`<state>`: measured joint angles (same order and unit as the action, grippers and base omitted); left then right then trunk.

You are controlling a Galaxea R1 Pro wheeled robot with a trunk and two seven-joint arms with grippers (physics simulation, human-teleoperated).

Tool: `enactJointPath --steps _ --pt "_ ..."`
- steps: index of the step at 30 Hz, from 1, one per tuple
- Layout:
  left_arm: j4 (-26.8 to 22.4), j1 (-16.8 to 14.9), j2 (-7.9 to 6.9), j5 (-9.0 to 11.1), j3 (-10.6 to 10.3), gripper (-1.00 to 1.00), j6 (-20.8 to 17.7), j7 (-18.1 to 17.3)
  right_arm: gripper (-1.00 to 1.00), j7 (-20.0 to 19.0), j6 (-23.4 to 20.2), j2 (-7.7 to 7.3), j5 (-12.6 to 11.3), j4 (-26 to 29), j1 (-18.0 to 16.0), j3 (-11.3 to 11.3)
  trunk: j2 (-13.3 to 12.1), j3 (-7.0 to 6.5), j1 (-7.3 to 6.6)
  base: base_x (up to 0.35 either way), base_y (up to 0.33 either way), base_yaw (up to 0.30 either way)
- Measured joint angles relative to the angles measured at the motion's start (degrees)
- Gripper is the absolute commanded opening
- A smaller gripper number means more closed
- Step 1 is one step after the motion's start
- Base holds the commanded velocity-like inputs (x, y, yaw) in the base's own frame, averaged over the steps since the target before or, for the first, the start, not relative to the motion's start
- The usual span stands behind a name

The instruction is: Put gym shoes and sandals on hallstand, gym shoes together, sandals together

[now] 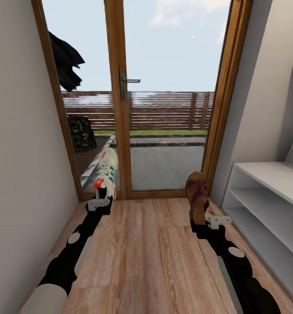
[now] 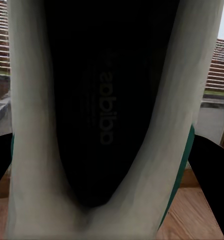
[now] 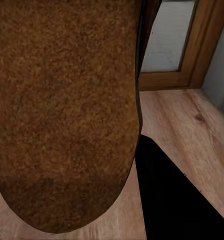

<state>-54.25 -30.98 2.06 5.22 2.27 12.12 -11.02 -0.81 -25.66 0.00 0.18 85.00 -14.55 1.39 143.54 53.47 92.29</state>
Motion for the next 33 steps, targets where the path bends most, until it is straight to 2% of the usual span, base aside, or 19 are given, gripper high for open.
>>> enactJointPath --steps 33 --pt "0.0 0.0 0.0 -0.04 0.05 -1.0 0.01 0.0 -1.0 -0.04 -0.01 0.0 -0.01 -0.1 0.0 -0.04 0.0 0.0 0.01 0.008 0.005 -0.3"
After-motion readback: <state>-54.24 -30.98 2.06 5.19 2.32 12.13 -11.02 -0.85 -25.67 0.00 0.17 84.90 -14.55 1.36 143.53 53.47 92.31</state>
